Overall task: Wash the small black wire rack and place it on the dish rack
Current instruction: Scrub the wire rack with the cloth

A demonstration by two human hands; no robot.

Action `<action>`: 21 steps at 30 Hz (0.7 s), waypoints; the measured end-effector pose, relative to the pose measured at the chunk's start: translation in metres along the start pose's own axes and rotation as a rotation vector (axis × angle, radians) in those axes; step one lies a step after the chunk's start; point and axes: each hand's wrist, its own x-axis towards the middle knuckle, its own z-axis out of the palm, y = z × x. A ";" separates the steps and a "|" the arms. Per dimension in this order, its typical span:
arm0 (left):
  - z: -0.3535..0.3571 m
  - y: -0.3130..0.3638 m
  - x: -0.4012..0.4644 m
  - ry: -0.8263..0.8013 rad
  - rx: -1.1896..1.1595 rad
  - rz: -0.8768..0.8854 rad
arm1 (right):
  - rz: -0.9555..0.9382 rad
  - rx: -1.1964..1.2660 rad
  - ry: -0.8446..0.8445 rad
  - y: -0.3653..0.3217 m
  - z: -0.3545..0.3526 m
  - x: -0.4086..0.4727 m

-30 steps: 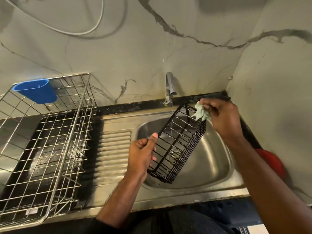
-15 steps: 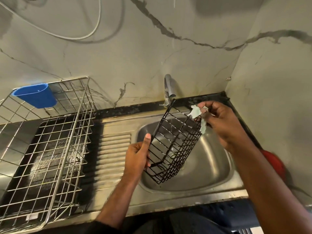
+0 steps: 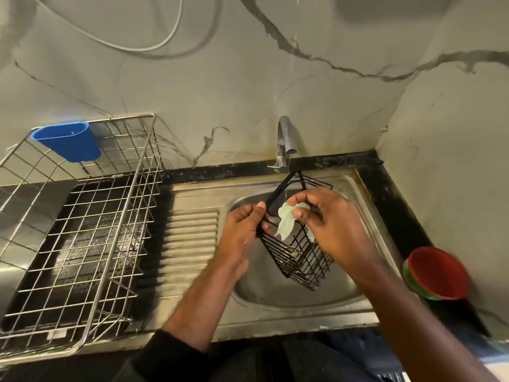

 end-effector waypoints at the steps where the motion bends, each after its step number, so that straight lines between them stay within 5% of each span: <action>1: 0.003 -0.002 0.002 0.009 -0.022 -0.002 | -0.016 -0.027 0.021 0.000 -0.003 -0.003; 7: 0.004 -0.010 -0.005 0.035 0.152 0.046 | -0.129 -0.109 0.267 0.013 -0.026 -0.004; 12: 0.004 -0.003 -0.006 0.035 0.096 0.096 | -0.199 -0.098 0.026 0.017 -0.001 -0.012; 16: 0.003 -0.002 -0.008 0.016 -0.046 0.056 | -0.565 -0.153 -0.119 0.003 0.017 -0.019; 21: -0.008 0.001 -0.008 0.111 -0.063 0.025 | -0.319 -0.167 0.143 0.032 -0.018 0.007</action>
